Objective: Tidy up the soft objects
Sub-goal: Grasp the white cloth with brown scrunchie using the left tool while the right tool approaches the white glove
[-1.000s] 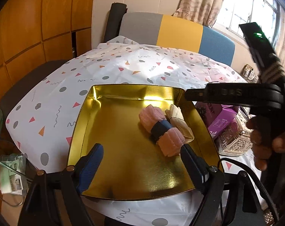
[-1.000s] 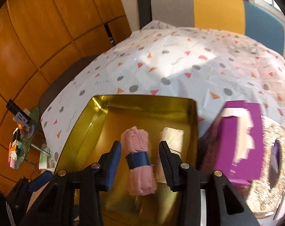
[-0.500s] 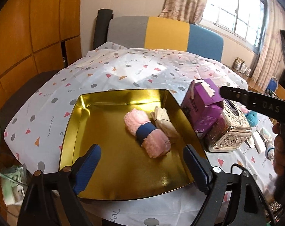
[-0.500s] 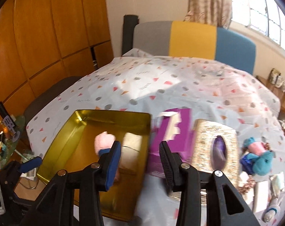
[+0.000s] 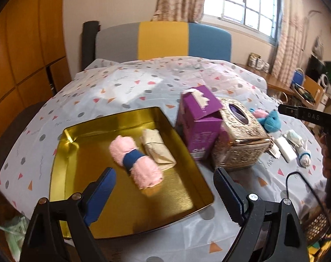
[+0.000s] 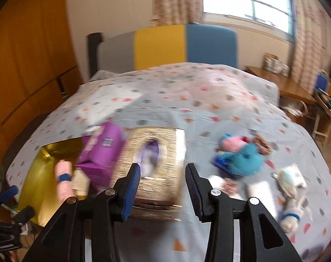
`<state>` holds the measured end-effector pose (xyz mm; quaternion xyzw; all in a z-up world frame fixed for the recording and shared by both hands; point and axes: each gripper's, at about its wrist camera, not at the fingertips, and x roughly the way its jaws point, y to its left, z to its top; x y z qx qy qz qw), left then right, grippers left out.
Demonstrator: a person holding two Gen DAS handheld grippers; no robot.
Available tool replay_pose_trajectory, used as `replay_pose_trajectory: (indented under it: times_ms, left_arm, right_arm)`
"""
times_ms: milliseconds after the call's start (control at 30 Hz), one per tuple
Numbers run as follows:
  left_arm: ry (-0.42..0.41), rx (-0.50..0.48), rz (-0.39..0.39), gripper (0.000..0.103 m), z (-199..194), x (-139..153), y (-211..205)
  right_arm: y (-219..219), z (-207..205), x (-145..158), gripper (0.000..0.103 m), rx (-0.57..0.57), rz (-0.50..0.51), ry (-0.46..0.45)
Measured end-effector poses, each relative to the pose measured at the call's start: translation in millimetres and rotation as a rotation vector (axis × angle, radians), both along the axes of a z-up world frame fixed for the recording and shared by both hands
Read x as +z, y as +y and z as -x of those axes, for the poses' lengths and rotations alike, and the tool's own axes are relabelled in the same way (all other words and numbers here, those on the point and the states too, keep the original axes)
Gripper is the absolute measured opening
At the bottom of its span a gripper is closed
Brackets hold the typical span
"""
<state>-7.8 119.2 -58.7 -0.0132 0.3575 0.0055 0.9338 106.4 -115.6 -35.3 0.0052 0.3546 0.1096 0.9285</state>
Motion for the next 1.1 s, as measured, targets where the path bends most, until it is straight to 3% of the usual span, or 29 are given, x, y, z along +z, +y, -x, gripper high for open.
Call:
replay_pose_trajectory:
  times_ms: [233,433,633,767,933,1033,1100]
  left_arm:
    - [0.011,-0.110,-0.027,0.091,-12,0,-33]
    - [0.001,-0.270,-0.050,0.089,-21,4,-77]
    - [0.031,-0.441,-0.075,0.076,-39,3,-138]
    - [0.142,-0.547,0.033,0.059,-63,-1,-187]
    - [0.243,-0.565,0.075,0.055,-91,-19,-244]
    - [0.308,-0.488,0.077,0.056,-115,-34,-272]
    - [0.365,-0.443,0.119,0.059,-130,-43,-278]
  right_arm:
    - [-83,-5,-9,0.043,-0.211,-0.004,0.013]
    - [-165,-12,-24,0.043,-0.461,-0.059,0.026]
    - [-232,-9,-53,0.044,-0.632,-0.176,0.056]
    - [-256,3,-60,0.046,-0.681,-0.332,0.043]
    - [-261,9,-58,0.049,-0.666,-0.403,0.014]
    - [-268,15,-57,0.049,-0.683,-0.464,-0.021]
    - [-277,20,-58,0.052,-0.714,-0.513,-0.038]
